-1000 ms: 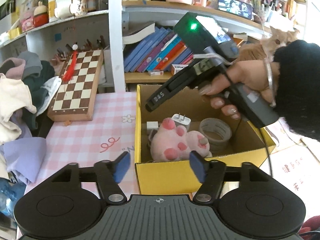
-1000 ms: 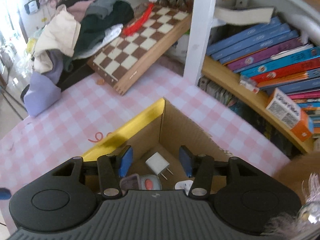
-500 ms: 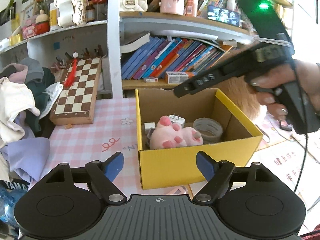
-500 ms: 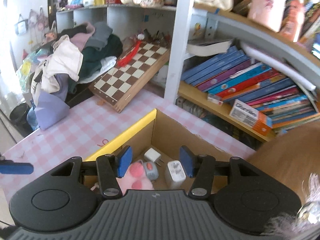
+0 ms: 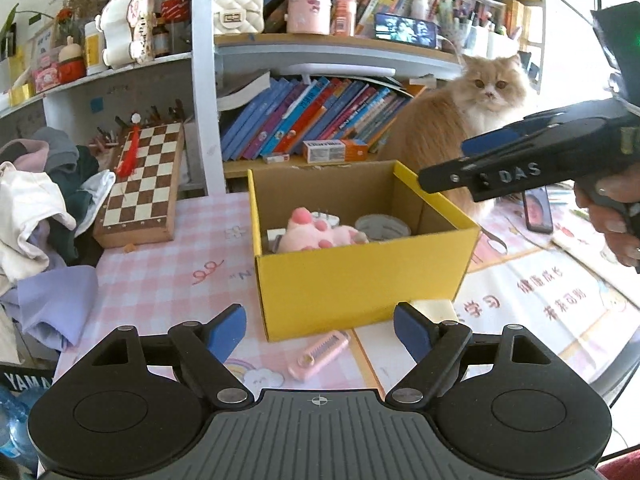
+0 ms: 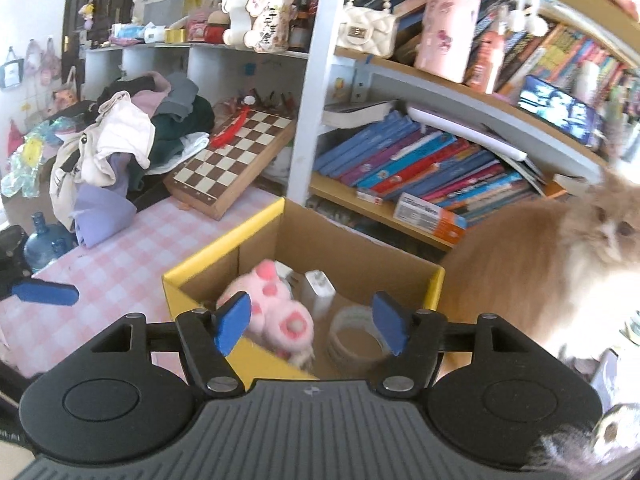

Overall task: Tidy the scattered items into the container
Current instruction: 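Withdraw both tools from the box back toward the pink knife and white cube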

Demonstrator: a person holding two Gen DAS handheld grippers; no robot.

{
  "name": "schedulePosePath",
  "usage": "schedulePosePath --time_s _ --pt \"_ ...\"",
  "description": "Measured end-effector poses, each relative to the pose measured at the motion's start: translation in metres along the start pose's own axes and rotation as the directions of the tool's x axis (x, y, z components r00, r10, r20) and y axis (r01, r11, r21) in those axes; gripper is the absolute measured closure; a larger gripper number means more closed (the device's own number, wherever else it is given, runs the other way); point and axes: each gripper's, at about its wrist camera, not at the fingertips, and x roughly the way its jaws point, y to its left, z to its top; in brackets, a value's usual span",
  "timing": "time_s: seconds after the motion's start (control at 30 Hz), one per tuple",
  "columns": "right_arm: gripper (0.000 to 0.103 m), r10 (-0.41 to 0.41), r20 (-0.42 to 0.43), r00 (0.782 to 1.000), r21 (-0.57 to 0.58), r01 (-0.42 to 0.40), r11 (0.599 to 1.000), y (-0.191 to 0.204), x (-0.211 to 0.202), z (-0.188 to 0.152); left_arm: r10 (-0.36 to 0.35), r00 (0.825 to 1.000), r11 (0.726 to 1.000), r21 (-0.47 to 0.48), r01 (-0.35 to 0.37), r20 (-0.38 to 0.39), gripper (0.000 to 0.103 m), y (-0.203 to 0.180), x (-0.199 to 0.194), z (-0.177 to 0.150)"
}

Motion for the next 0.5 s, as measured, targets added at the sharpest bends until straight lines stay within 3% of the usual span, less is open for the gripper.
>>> schedulePosePath --time_s 0.23,0.5 --pt "0.029 -0.051 -0.017 0.999 0.045 0.051 0.998 0.013 -0.023 -0.04 0.011 1.0 1.0 -0.003 -0.011 -0.011 0.012 -0.003 -0.005 -0.017" --pt "0.025 -0.086 -0.108 0.99 0.151 0.102 0.983 0.023 -0.026 -0.089 0.044 0.998 0.999 -0.028 -0.045 -0.044 0.008 -0.002 -0.004 -0.032"
